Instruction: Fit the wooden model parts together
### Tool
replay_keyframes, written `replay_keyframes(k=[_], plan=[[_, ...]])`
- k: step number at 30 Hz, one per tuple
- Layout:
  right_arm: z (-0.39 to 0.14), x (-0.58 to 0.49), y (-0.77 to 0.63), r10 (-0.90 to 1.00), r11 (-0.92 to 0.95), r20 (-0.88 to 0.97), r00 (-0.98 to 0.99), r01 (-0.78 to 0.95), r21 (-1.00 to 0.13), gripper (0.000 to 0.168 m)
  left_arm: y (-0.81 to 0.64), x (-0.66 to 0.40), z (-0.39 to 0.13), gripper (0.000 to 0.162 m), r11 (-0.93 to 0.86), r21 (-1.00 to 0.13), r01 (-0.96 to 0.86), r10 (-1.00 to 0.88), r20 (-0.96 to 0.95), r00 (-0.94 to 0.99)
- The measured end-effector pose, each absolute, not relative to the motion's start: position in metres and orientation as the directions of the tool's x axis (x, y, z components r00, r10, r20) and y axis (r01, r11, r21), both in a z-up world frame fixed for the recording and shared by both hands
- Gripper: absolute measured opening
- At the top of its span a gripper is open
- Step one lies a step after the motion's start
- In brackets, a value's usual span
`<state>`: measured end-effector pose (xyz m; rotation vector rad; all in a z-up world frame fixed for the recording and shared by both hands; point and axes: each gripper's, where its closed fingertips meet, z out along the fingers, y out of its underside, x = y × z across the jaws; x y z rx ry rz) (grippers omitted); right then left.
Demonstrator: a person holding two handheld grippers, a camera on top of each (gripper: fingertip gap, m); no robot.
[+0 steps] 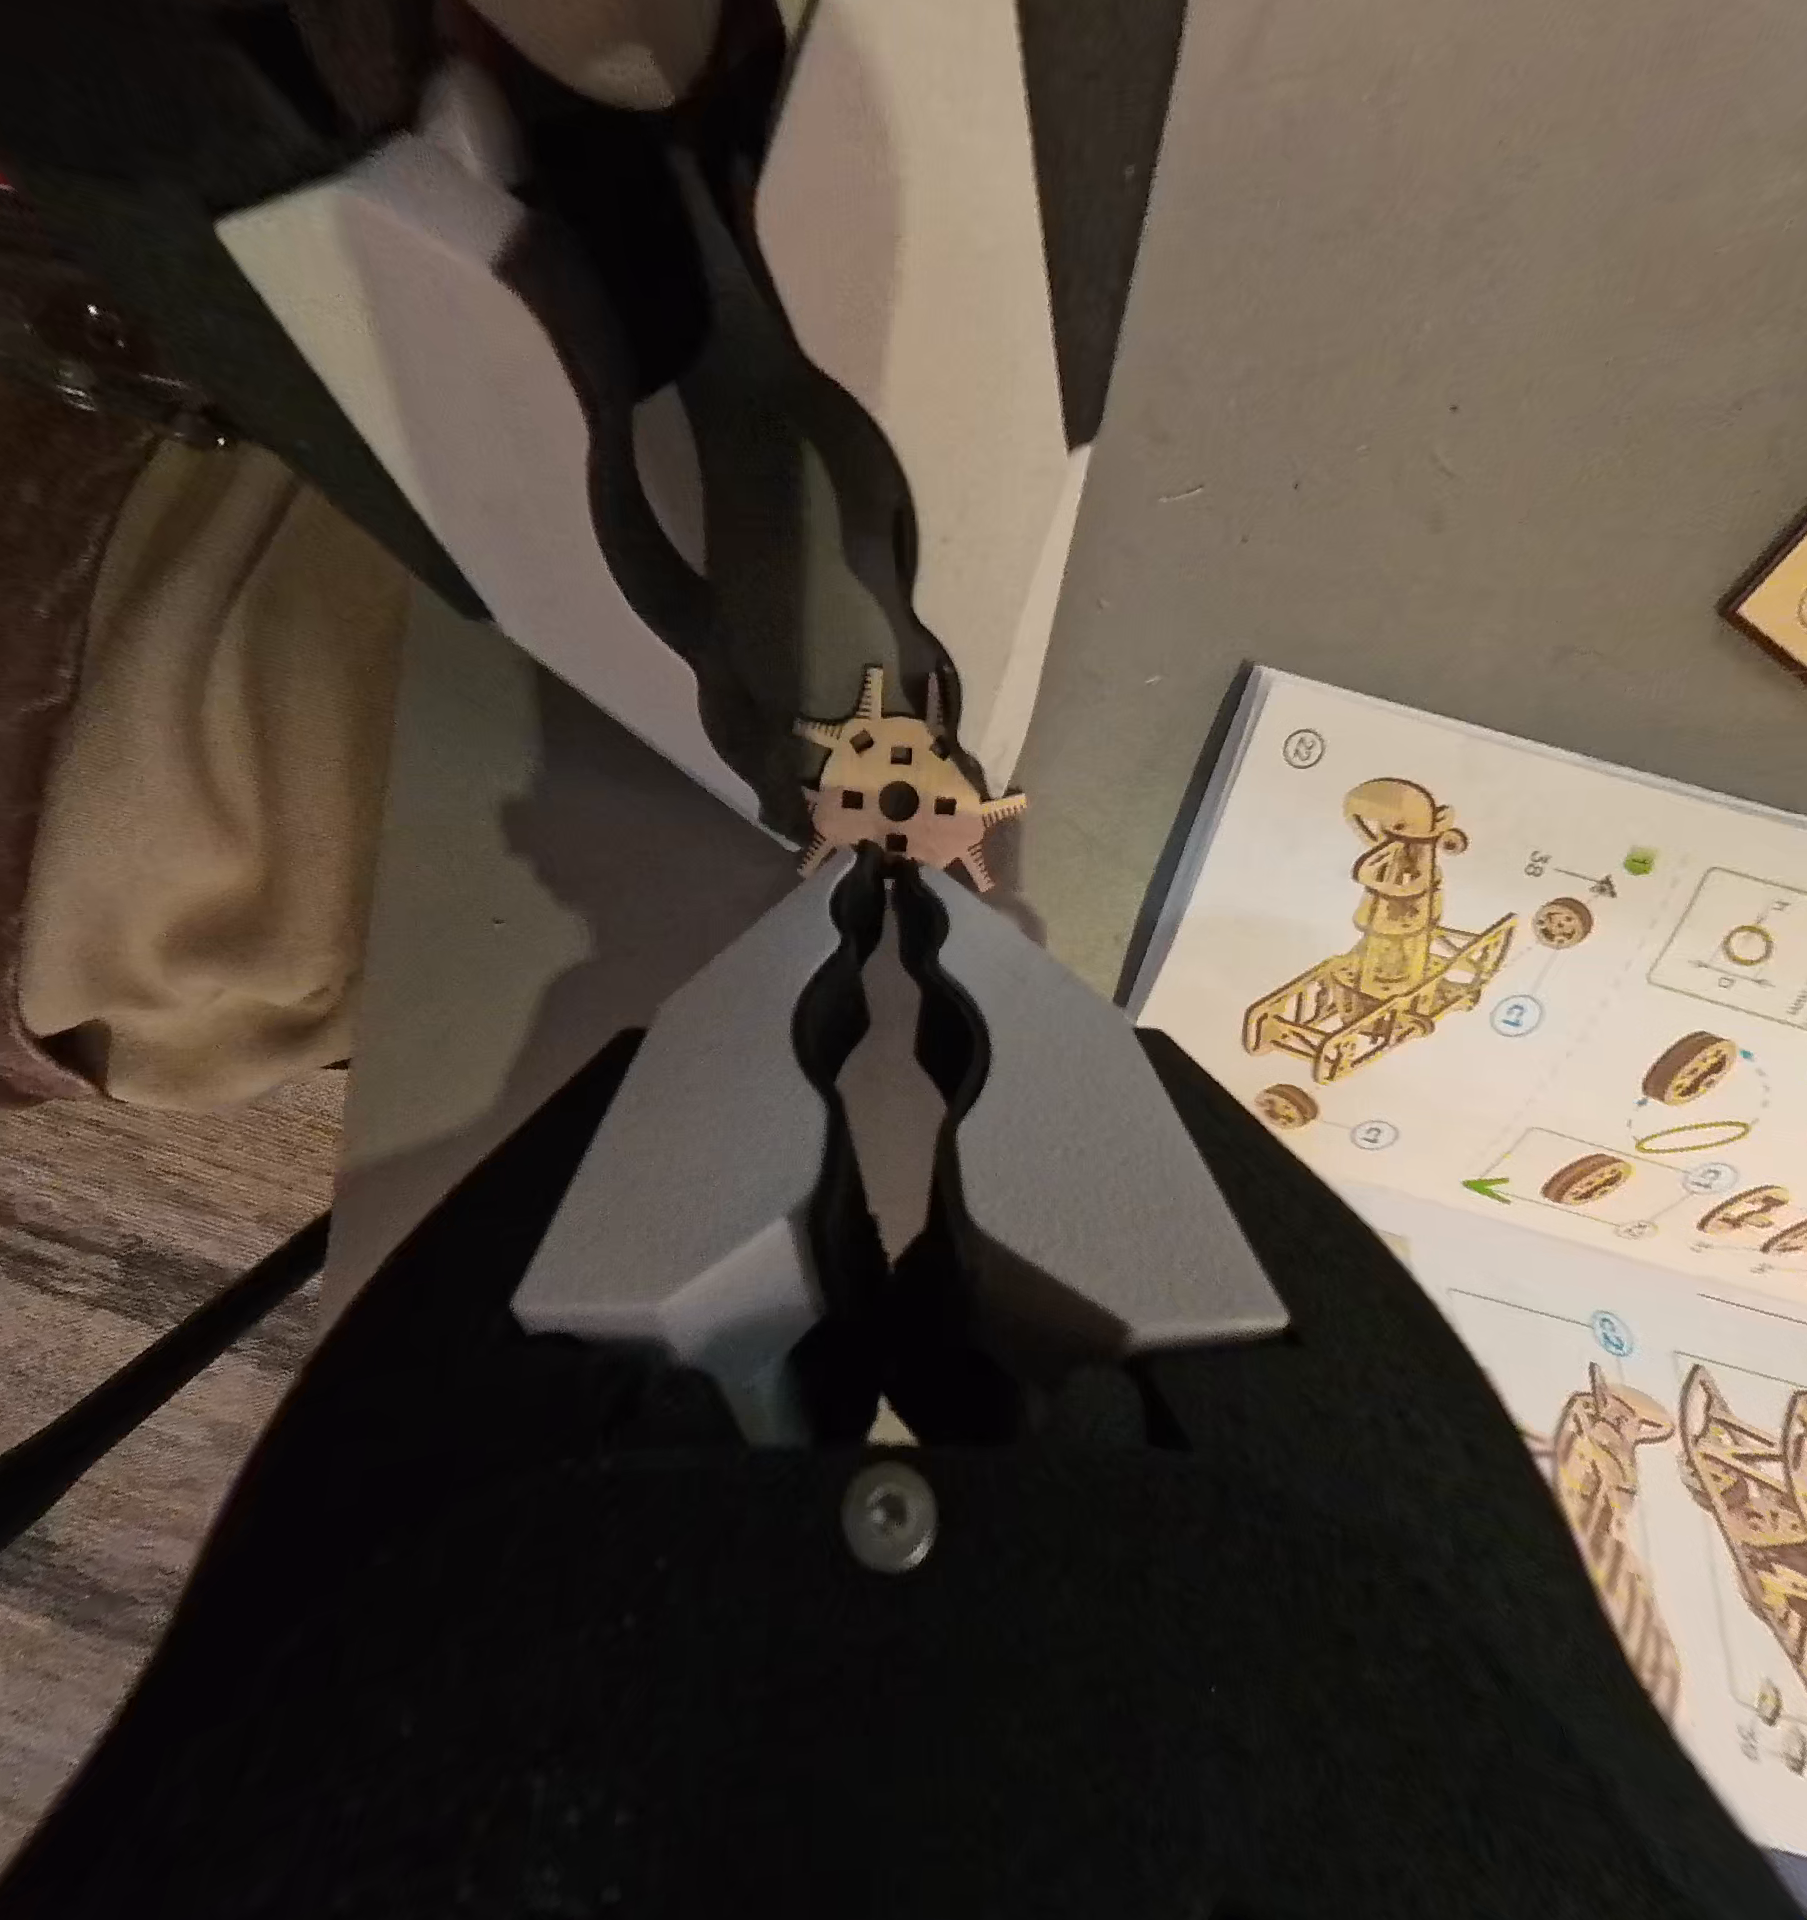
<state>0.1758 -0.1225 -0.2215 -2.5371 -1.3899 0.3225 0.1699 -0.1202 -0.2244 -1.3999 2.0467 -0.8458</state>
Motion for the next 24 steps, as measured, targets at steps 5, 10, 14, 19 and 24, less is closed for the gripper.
replay_keyframes(k=[5,10,14,19,24], plan=[[-0.222,0.176,-0.123,0.833,-0.546,-0.12,0.54,0.768,-0.334,0.002,-0.12,0.17,-0.224,0.031,0.27,-0.737,-0.619,-0.94,-0.064,-0.334],[-0.222,0.176,-0.123,0.829,-0.555,-0.162,0.536,0.749,-0.363,0.002,-0.12,0.17,-0.224,0.031,0.268,-0.737,-0.62,-0.941,-0.062,-0.333],[-0.221,0.174,-0.122,0.803,-0.591,-0.184,0.567,0.719,-0.366,0.005,-0.12,0.17,-0.224,0.031,0.266,-0.737,-0.621,-0.941,-0.059,-0.332],[-0.208,0.171,-0.116,0.794,-0.589,-0.127,0.595,0.702,-0.4,0.018,-0.121,0.17,-0.224,0.031,0.266,-0.738,-0.621,-0.94,-0.054,-0.338],[-0.215,0.171,-0.122,0.823,-0.553,-0.094,0.56,0.753,-0.356,0.009,-0.121,0.17,-0.224,0.031,0.267,-0.738,-0.62,-0.94,-0.055,-0.338]])
